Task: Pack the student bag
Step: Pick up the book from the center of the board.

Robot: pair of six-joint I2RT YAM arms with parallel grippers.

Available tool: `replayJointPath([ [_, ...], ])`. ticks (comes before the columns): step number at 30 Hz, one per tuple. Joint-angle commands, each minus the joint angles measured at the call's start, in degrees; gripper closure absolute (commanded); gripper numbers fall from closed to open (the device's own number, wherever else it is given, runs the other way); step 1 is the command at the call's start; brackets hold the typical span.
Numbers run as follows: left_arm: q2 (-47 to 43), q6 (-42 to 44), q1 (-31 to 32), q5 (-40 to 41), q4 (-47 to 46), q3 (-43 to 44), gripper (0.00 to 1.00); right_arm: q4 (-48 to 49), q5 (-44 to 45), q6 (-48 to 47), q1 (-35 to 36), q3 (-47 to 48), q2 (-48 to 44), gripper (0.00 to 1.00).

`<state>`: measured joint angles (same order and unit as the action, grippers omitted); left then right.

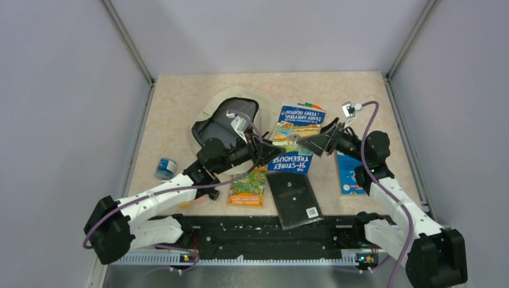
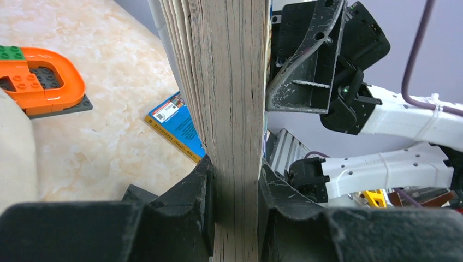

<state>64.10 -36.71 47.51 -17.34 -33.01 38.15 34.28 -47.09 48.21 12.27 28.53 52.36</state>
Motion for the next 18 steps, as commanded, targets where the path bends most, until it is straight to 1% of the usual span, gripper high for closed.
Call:
replayJointPath([
  [1,-3.47,2.22,-0.13,-1.61,-7.1,0.57,1.0,9.88,-3.71,3.0,3.55,3.92,0.91,0.32],
  [2,-3.89,3.1,-0.13,-0.86,-4.15,0.92,1.0,11.38,-3.63,3.96,3.56,3.84,0.85,0.46],
  [4,-5.41,5.08,-0.2,1.58,2.11,1.8,1.0,13.18,-3.6,5.21,3.61,3.85,0.55,0.8],
  [5,-6.26,5.33,-0.25,3.11,5.08,2.11,0.9,13.0,-3.37,5.31,3.61,4.01,0.18,0.92],
  [6,-7.02,5.93,-0.4,3.86,7.46,2.37,0.73,12.55,-3.06,5.16,3.61,4.12,-0.29,1.0],
  [7,-7.76,6.44,-0.66,4.16,9.36,2.54,0.48,12.31,-2.97,5.0,3.63,4.09,-0.79,1.0],
  [8,-8.37,6.8,-0.96,4.32,11.35,2.68,0.3,12.28,-3.05,4.74,3.65,4.08,-1.23,1.0],
  [9,-8.9,7.04,-1.24,4.33,12.87,2.86,0.19,12.53,-3.26,4.71,3.7,4.08,-1.44,1.0],
  [10,-9.38,7.08,-1.53,4.38,14.05,2.82,0.12,12.95,-3.6,4.75,3.64,4.14,-1.69,1.0],
  [11,-9.75,7.09,-1.87,4.23,14.81,2.73,0.09,13.56,-4.06,5.02,3.75,4.08,-1.81,1.0],
  [13,-9.84,6.74,-2.63,3.01,15.34,2.51,0.07,15.49,-5.17,6.1,3.92,4.2,-1.7,1.0],
  [16,-8.78,5.54,-3.86,-1.2,14.69,2.69,0.05,17.78,-6.75,7.37,5.29,4.62,-1.46,1.0],
  [18,-8.0,4.63,-4.0,-4.95,12.68,2.77,0.04,18.36,-7.61,7.28,6.31,5.25,-1.25,1.0],
])
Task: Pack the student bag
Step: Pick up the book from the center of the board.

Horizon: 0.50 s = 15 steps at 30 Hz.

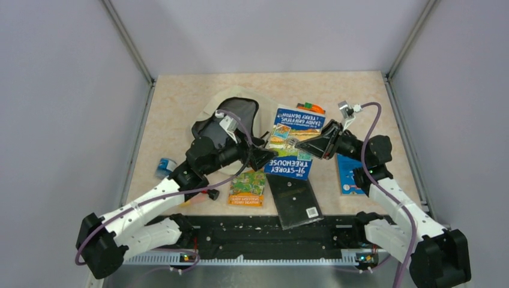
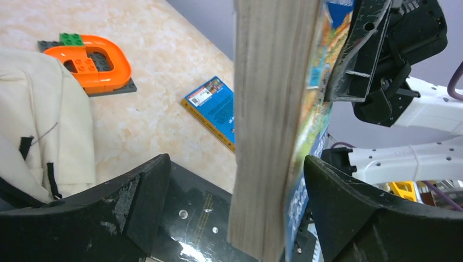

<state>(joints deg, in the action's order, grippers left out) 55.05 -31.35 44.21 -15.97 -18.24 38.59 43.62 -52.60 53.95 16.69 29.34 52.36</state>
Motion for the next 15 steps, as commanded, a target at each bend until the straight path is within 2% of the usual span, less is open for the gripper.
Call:
replayJointPath([
  [1,1.52,-1.25,-0.7,-8.73,-3.26,2.39,0.03,9.37,-2.55,1.62,2.4,4.72,-1.06,1.0],
  [5,2.28,-3.38,-0.7,-17.27,-7.31,2.66,0.03,8.31,-3.56,0.21,5.07,6.25,0.09,1.0],
  [7,2.12,-4.37,-0.7,-19.38,-9.42,2.0,0.07,6.26,-3.39,-1.85,6.63,7.31,0.77,1.0],
  [8,2.01,-4.79,-0.7,-19.85,-10.2,1.64,0.14,5.36,-3.1,-2.86,7.25,7.65,1.0,1.0],
  [10,2.16,-5.79,-0.7,-19.94,-10.75,1.07,0.45,4.46,-2.7,-4.09,8.29,8.27,1.83,1.0],
  [11,2.12,-6.13,-0.7,-19.54,-10.71,0.87,0.57,4.08,-2.61,-4.52,8.68,8.71,2.45,1.0],
  [12,2.0,-6.76,-0.74,-19.07,-10.79,0.59,0.63,2.81,-2.6,-5.2,9.16,9.16,3.06,1.0],
  [15,1.01,-8.85,-0.79,-18.2,-13.11,-0.4,0.62,-3.41,-2.28,-9.43,10.86,11.39,5.43,1.0],
])
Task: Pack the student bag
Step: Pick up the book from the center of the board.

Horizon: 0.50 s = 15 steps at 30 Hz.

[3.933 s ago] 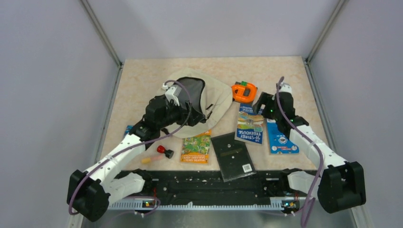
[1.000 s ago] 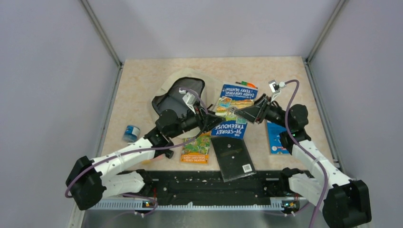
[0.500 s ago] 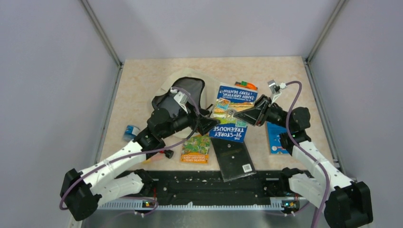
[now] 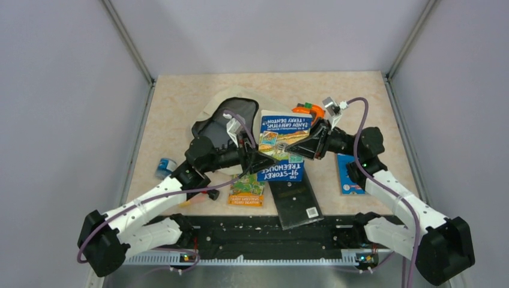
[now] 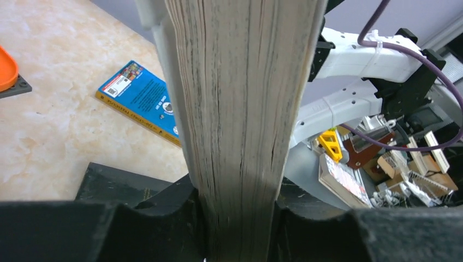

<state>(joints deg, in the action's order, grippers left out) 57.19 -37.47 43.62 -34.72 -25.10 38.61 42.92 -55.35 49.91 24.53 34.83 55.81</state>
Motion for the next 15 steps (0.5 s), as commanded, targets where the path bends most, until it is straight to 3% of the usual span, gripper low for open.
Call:
replayJointPath([
  [1,-1.9,-2.84,-0.2,1.29,-6.07,-0.6,0.72,-5.38,1.0,-7.24,3.61,6.66,2.65,1.0],
  [3,-3.48,-2.06,-0.43,4.68,-3.14,-0.52,0.96,-9.44,3.53,-10.27,3.85,7.73,3.58,1.0],
  [4,-4.51,-1.34,-0.64,7.41,-0.82,-0.5,1.0,-11.81,5.02,-11.68,3.85,8.39,3.96,1.0],
  [6,-6.78,0.19,-1.0,13.4,5.05,-0.61,1.0,-17.82,9.02,-15.01,3.9,10.57,4.59,0.84],
  [9,-10.09,0.16,-2.81,21.06,12.61,-1.38,1.0,-25.46,15.12,-18.41,3.85,14.12,5.9,0.36],
  [10,-11.03,-0.47,-3.84,22.64,15.08,-1.47,1.0,-27.96,18.13,-19.18,3.85,15.25,6.47,0.27],
  [12,-12.81,-1.74,-6.92,24.31,19.98,-1.8,1.0,-33.83,24.84,-21.43,3.9,18.42,7.8,0.17],
  [15,-15.4,-3.14,-13.49,24.18,26.29,-2.62,1.0,-39.52,34.6,-23.13,3.88,22.52,11.21,0.15],
])
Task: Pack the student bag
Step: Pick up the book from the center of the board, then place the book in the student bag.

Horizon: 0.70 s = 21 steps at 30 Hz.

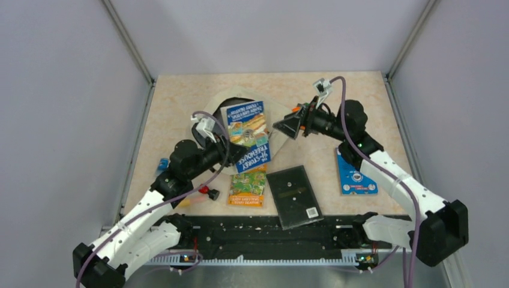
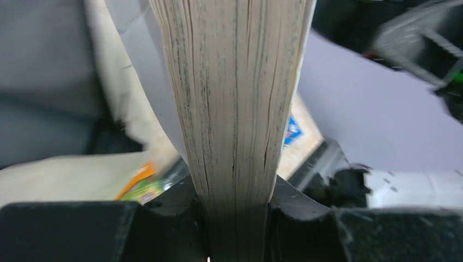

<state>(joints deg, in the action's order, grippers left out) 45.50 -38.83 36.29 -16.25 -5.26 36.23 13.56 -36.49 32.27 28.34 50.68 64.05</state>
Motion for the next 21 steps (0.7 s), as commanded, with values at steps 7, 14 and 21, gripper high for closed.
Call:
replayJointPath([
  [7,-6.65,1.52,-15.97,10.04,18.24,2.3,1.0,-15.29,27.71,-9.68,2.97,19.34,18.46,0.14],
  [14,-1.54,1.33,-24.5,4.28,18.85,6.32,1.0,-18.78,34.31,-15.5,6.07,36.41,38.48,0.15],
  [21,2.68,-1.09,-29.59,-0.58,14.33,6.3,1.0,-25.61,34.85,-20.11,7.49,52.81,53.74,0.16],
])
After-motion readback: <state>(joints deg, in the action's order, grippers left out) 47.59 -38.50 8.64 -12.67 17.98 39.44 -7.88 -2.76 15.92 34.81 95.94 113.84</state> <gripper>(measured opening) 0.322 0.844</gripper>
